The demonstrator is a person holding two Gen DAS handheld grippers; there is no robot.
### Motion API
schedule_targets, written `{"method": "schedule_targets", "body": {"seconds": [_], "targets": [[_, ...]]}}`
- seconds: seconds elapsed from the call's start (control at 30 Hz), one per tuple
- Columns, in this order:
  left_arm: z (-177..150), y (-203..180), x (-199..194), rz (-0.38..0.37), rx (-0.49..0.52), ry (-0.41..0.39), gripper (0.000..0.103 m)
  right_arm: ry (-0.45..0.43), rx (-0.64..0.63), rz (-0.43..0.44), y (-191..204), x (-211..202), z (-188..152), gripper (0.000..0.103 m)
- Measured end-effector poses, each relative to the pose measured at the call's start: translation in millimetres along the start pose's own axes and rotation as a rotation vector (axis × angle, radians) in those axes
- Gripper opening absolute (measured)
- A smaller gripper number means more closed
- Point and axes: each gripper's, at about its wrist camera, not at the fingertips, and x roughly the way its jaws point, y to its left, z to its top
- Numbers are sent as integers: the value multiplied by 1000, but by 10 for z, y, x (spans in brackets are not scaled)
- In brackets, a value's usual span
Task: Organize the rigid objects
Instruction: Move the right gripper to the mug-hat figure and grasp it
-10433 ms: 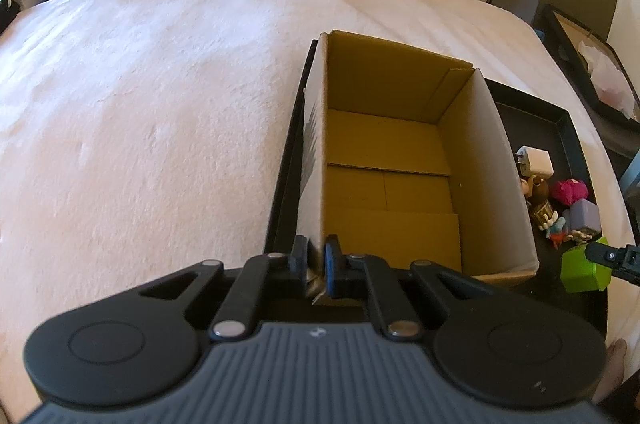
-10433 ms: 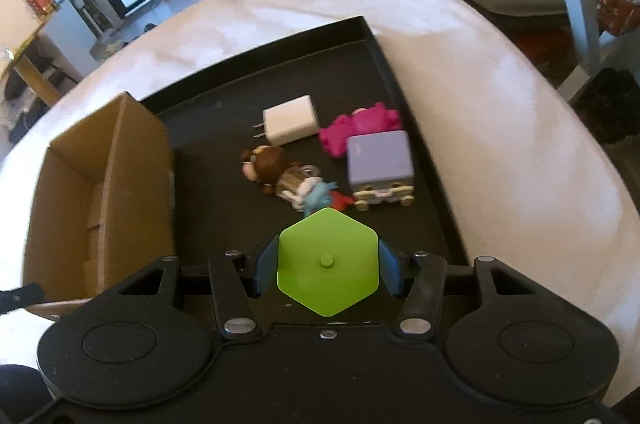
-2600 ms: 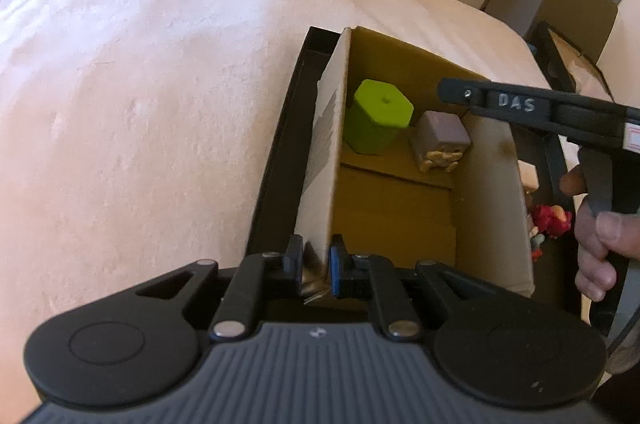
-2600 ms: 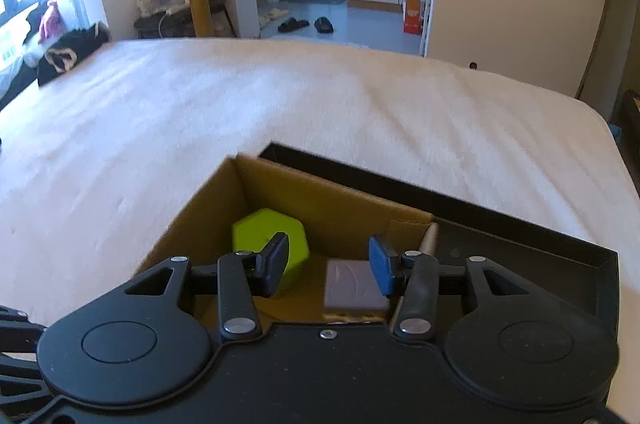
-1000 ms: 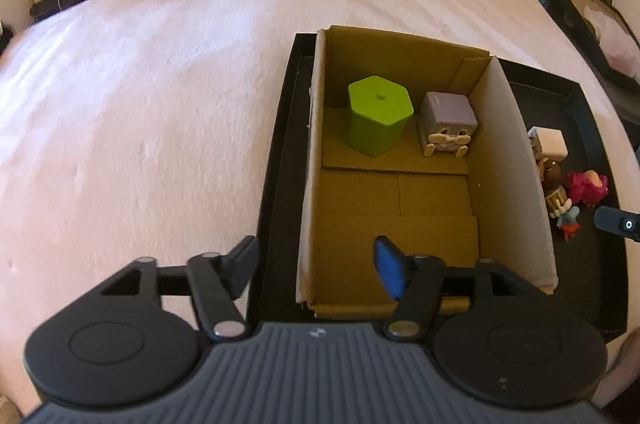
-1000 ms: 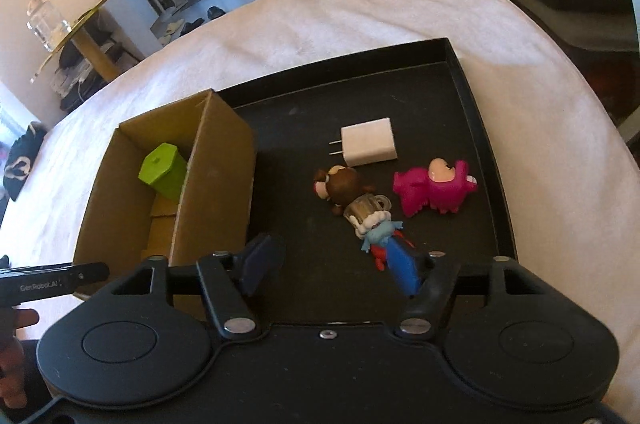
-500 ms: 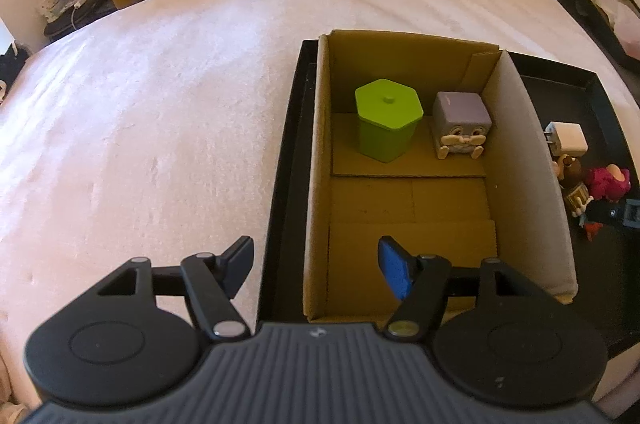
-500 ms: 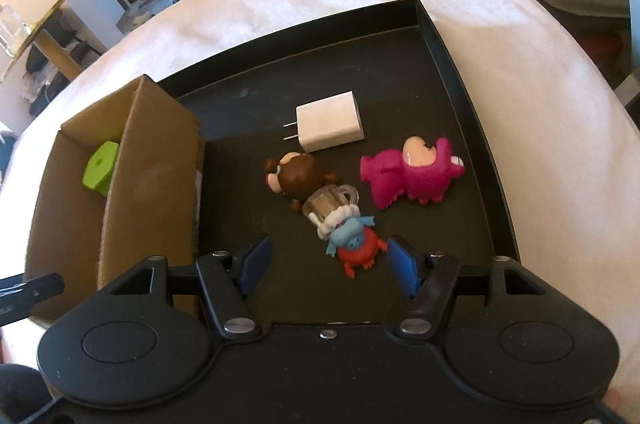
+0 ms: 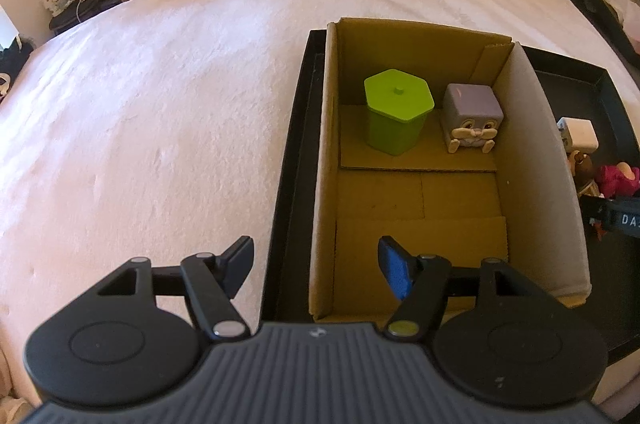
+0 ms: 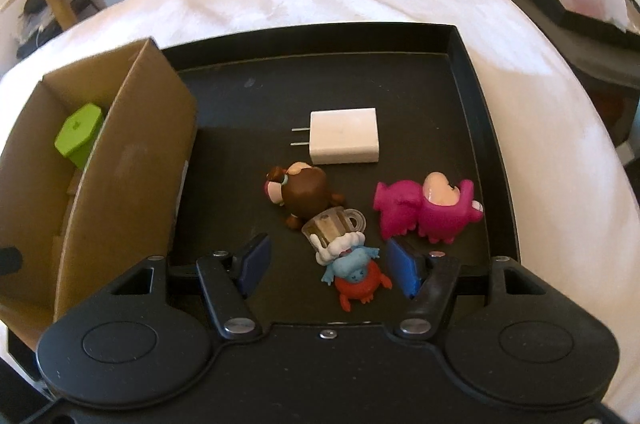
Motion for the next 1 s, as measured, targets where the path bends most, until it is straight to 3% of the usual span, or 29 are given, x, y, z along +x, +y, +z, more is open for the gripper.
{"method": "schedule_targets", "body": {"seconds": [0.13, 0.3, 0.53, 0.63, 0.8, 1.0], "targets": [[-14, -37, -19, 8, 14, -6, 67, 1, -25, -11, 9, 41, -44, 61], [-20, -62, -48, 18, 25, -15, 67, -9, -73, -60, 31, 97, -108, 40], [-29, -48, -68, 23, 18, -22, 67, -52, -112, -92, 123, 120, -128, 43], [-37, -34, -83, 19, 11, -21, 67, -61, -146, -106, 205, 91, -149, 39], [-25, 33, -82, 1, -16, -23, 67, -22, -134, -43, 229, -13, -179, 37], [-15, 70, -84, -8, -28, -25, 67, -68, -124, -21, 227, -275, -154, 37]]}}
